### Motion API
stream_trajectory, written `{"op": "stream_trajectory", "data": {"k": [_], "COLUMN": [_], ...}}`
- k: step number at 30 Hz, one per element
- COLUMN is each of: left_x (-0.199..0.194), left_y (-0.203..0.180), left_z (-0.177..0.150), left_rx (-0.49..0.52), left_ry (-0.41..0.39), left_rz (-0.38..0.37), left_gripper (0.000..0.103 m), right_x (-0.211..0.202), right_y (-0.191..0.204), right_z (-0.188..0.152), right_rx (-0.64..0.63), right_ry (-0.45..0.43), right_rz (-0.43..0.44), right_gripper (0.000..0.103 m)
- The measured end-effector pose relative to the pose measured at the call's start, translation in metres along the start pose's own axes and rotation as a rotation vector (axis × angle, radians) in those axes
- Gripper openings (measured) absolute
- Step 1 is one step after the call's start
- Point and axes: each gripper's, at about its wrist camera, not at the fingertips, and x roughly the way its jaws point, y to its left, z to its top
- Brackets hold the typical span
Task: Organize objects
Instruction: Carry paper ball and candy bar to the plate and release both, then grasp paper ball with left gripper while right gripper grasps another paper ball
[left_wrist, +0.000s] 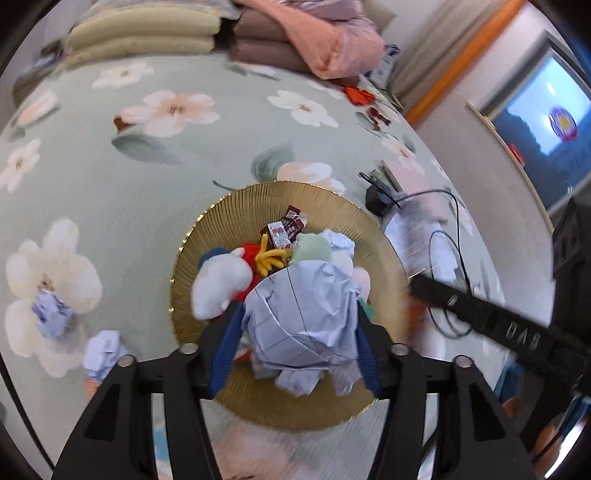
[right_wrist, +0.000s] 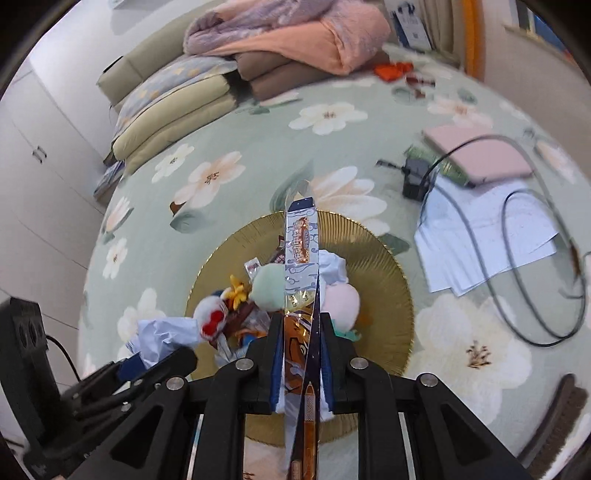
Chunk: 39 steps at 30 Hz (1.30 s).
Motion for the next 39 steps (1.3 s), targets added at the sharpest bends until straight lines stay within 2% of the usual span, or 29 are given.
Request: {"op": "stream_trajectory", "data": {"k": [1, 2, 3, 6, 12, 16, 22, 24, 29, 34, 39], "left_x": [0.009, 0.017, 0.022, 0.026, 0.016, -0.003, -0.038, -0.05, -0.076, -0.09, -0.095], "left_y": [0.005, 0.011, 0.016, 0.026, 0.032, 0.044, 0.083, 0.104, 0.161, 0.198, 0.217], "left_z": [0.002, 0.0, -0.001, -0.013, -0.038, -0.055, -0.077, -0.083, -0.091, -0.091, -0.086], "left_rx": [-0.038, -0.085, -0.12, -0.172, -0.137, -0.127, -0.164, -0.194, -0.285, -0.318, -0.324], "left_ry": [0.035, 0.071, 0.094, 0.124, 0.179, 0.173, 0.154, 0.142, 0.116, 0.087, 0.078], "left_rz": [-0.016, -0.036, -0.055, -0.082, -0.073, -0.056, 0.022, 0.06, 0.141, 0.183, 0.176], "left_gripper": [0.076, 0.076, 0.076, 0.076, 0.076, 0.076, 0.076, 0.076, 0.076, 0.076, 0.076], "right_x": [0.008, 0.016, 0.022, 0.028, 0.03, 0.022, -0.002, -0.003, 0.012, 0.03, 0.049], "right_y": [-0.005, -0.01, -0.015, -0.029, -0.045, -0.033, 0.002, 0.018, 0.063, 0.111, 0.143], "right_z": [0.003, 0.005, 0.004, -0.007, -0.037, -0.053, -0.071, -0.077, -0.098, -0.129, -0.146], "right_rx": [0.014, 0.028, 0.041, 0.071, 0.117, 0.111, 0.098, 0.085, 0.03, -0.045, -0.093], "right_ry": [0.025, 0.054, 0.073, 0.101, 0.149, 0.144, 0.053, 0.054, 0.133, 0.209, 0.263], "right_rz": [0.006, -0.011, -0.034, -0.046, -0.052, -0.046, 0.024, 0.051, 0.119, 0.169, 0.182], "right_gripper": [0.035, 0.049, 0.052, 0.052, 0.053, 0.053, 0.054, 0.054, 0.054, 0.054, 0.054]}}
